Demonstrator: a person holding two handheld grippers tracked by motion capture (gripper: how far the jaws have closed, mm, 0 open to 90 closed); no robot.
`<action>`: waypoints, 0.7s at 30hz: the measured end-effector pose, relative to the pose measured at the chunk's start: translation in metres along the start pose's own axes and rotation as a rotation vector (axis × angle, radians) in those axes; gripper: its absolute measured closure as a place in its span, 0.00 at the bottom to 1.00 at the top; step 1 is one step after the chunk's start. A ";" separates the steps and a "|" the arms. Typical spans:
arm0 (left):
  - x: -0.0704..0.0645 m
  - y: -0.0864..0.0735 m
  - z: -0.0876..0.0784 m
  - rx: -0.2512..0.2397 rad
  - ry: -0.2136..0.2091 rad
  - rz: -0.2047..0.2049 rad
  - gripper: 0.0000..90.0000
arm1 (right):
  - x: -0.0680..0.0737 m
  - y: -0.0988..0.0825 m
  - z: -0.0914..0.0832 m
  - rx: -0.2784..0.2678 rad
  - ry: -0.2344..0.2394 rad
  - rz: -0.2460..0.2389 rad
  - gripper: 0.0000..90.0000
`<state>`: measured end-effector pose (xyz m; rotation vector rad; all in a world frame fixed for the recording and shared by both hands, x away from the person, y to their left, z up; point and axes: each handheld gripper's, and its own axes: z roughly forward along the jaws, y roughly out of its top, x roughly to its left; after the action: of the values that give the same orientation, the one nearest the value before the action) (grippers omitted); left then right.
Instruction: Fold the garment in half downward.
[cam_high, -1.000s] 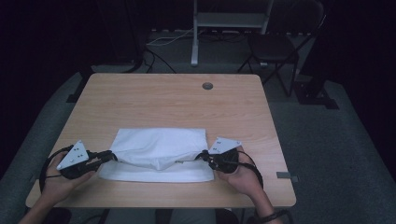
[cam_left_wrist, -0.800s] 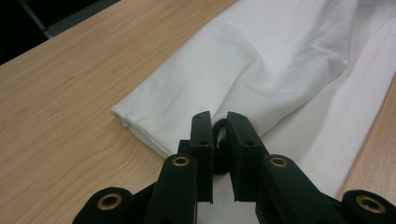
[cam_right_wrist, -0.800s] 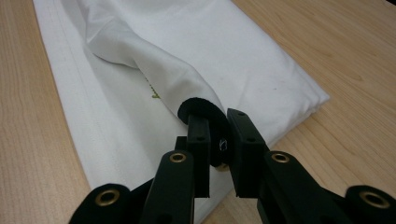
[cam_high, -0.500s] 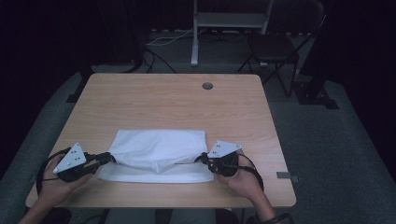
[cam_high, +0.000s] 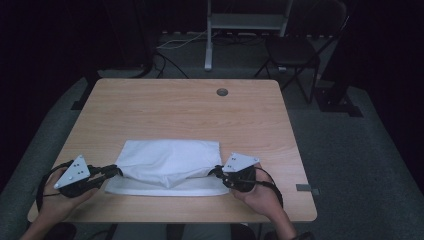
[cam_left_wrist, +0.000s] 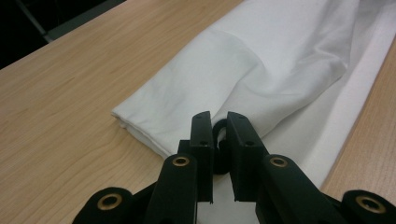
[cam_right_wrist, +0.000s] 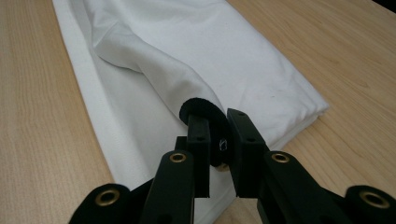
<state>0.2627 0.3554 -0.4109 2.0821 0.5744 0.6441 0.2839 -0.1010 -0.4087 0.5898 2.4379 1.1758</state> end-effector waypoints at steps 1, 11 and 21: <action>0.000 0.000 0.000 0.000 0.000 0.000 0.91 | 0.000 0.000 0.000 0.000 0.000 0.000 0.89; -0.002 -0.001 -0.003 -0.009 0.000 -0.004 0.91 | 0.005 -0.002 -0.002 0.001 0.005 -0.002 0.89; -0.002 -0.003 -0.005 -0.013 0.000 -0.010 0.91 | 0.009 -0.004 -0.004 0.003 0.010 -0.010 0.89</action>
<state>0.2572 0.3584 -0.4110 2.0654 0.5787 0.6410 0.2739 -0.1014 -0.4109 0.5737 2.4487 1.1736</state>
